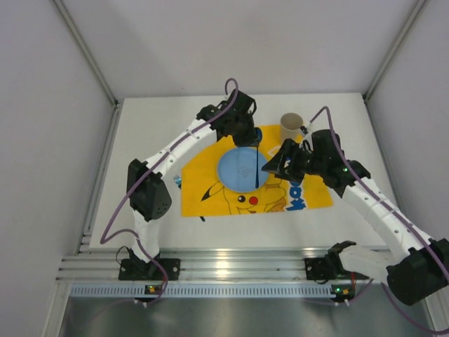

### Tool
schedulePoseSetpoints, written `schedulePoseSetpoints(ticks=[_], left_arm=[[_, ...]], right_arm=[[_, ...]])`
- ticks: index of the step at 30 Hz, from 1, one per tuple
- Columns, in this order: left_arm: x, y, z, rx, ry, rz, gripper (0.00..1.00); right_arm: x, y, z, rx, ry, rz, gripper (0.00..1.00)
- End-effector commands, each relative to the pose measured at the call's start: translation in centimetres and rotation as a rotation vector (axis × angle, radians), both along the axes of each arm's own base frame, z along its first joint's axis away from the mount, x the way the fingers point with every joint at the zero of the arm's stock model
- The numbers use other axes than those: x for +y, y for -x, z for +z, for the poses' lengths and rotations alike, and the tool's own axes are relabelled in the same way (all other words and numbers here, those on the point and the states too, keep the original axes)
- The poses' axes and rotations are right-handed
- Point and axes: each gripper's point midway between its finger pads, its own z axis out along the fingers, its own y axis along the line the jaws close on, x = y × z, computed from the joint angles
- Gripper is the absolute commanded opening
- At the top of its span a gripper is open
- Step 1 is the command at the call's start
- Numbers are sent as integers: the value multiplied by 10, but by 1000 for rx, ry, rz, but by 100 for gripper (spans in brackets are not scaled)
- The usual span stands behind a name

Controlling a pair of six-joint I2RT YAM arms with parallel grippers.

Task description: Set the dinner table for one person

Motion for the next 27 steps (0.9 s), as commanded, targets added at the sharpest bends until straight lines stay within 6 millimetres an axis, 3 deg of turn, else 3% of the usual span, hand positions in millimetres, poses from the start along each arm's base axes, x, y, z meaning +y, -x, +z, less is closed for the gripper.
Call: schedulePoseSetpoints(ticks=[1, 8, 11, 12, 13, 15, 20, 22, 24, 25, 26, 27], left_arm=[[-15, 8, 20, 7, 65, -10, 0], [-22, 10, 25, 14, 92, -17, 0], [-24, 10, 27, 8, 99, -20, 0], [-24, 10, 27, 4, 98, -21, 0], [-22, 8, 25, -2, 86, -19, 0], [-22, 8, 25, -6, 80, -25, 0], [-18, 7, 20, -23, 47, -44, 0], [-7, 7, 13, -25, -6, -50, 20], [11, 4, 2, -24, -72, -26, 34], [20, 4, 6, -41, -88, -25, 44], [28, 3, 5, -44, -100, -15, 48], [49, 0, 1, -50, -137, 16, 50]], right_arm=[[7, -27, 6, -112, -11, -36, 69], [29, -34, -18, -85, 16, 13, 58], [40, -35, -27, -73, 38, 46, 39], [43, -35, -29, -71, 45, 51, 28], [46, -34, -32, -63, 53, 59, 11], [45, -34, -39, -44, 77, 61, 0], [30, -33, -37, -62, 134, 30, 0], [13, -34, -44, -44, 164, -4, 0], [-2, -27, -51, -30, 189, -16, 0], [-15, -30, -55, -23, 202, -44, 0], [-24, -29, -57, -30, 219, -48, 0], [-33, -22, -70, 4, 244, -53, 0]])
